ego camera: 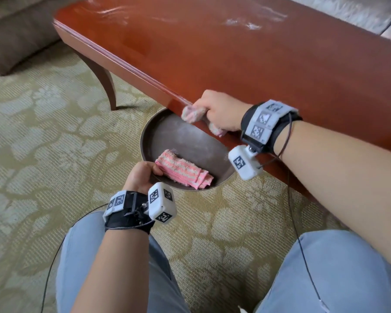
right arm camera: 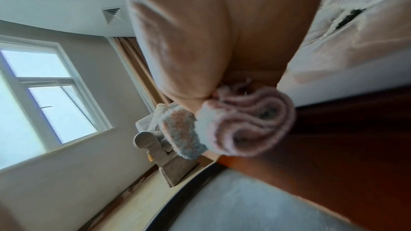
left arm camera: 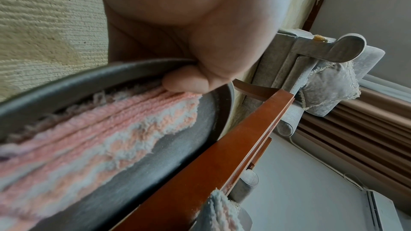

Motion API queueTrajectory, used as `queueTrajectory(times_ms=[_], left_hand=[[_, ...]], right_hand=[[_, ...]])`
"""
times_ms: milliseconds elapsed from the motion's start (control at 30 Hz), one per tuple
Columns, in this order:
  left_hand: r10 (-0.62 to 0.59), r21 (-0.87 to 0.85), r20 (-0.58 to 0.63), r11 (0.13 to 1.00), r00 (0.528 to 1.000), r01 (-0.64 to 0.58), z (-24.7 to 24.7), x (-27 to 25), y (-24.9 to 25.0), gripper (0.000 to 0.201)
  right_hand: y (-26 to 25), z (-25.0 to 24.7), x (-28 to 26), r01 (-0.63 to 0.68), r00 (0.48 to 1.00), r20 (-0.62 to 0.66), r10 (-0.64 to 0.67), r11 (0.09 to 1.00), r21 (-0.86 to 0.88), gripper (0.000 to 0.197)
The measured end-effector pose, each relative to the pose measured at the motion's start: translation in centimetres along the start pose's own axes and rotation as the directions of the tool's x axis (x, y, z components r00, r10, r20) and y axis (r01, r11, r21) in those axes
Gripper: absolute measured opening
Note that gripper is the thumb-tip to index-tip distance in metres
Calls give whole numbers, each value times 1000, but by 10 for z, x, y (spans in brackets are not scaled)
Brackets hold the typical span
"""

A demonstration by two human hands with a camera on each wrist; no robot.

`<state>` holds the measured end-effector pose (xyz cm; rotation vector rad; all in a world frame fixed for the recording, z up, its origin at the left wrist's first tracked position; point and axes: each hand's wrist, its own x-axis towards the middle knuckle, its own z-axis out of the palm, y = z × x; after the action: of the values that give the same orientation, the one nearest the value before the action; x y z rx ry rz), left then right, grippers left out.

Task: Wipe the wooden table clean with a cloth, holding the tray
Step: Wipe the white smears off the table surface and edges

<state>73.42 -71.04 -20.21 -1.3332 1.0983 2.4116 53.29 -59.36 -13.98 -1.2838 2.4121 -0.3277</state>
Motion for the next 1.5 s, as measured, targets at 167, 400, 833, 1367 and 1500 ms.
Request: queueTrajectory(times_ms=[167,400,833,1367,1500], left_hand=[[-19,35,-2,999,1000,19,6,-7,-3,14],[-15,29,-37,999,999,16,15,3,-15,15],[46,83,-72,996,996,-40,47,5,-28,14],[33,111,-27,993,999,-29,53,-8,-26,14],[29,91,-29,996,999,-27,51,-3,-25,18]], right_hand=[[5,4,-32,-24,981,-185,63,979,204,49],[64,-31,-77,-94,813,-422,402,805,586,35],[172,-44,-126,-542,604,-295,740,653,529,19],[156,-42,-126,-686,664,-347,662,724,70,36],[159,-47,-127,-697,649,-306,696,706,127,31]])
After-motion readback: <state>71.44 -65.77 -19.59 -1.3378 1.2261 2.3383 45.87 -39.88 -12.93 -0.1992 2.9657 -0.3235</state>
